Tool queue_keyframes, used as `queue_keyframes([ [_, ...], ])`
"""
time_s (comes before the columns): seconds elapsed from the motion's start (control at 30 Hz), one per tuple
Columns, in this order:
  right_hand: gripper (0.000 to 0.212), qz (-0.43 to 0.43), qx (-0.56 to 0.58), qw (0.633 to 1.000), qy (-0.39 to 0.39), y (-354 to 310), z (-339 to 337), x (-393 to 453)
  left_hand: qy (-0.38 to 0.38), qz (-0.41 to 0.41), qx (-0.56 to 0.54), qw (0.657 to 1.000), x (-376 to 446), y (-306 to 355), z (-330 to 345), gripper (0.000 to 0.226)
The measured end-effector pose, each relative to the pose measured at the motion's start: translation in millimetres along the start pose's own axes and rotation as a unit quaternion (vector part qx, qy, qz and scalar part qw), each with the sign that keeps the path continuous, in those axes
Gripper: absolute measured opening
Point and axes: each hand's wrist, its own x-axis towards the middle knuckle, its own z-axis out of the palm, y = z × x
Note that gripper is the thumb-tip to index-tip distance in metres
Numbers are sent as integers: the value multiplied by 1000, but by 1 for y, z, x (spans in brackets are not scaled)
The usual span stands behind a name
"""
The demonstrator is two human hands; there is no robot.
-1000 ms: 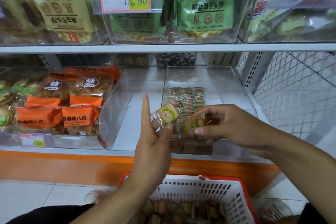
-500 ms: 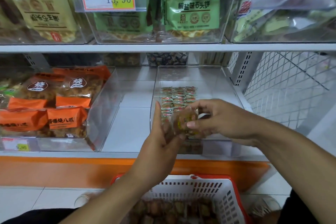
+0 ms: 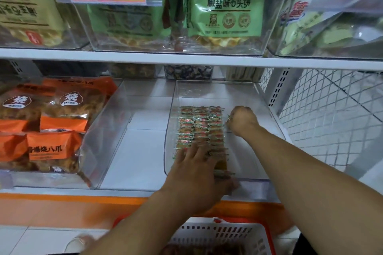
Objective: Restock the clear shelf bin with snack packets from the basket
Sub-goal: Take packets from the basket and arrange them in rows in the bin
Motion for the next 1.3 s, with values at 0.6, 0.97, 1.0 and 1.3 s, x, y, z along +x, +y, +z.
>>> queue_keyframes([
  [0.6,39,145,233,959,71,-3,27,13,-27,-27,20,999,0,-1,0,86],
  [0.97,45,129,282,949,59,-18,-9,-1,107,39,-38,993,-12,3,-15,69],
  [1.0,45,102,304,943,87,-23,-19,-9,141,51,-43,988,-16,5,-19,55],
  [1.3,32,-316,434,809,240,-45,-8,-191,-46,-23,-34,998,-89,-9,22,28],
])
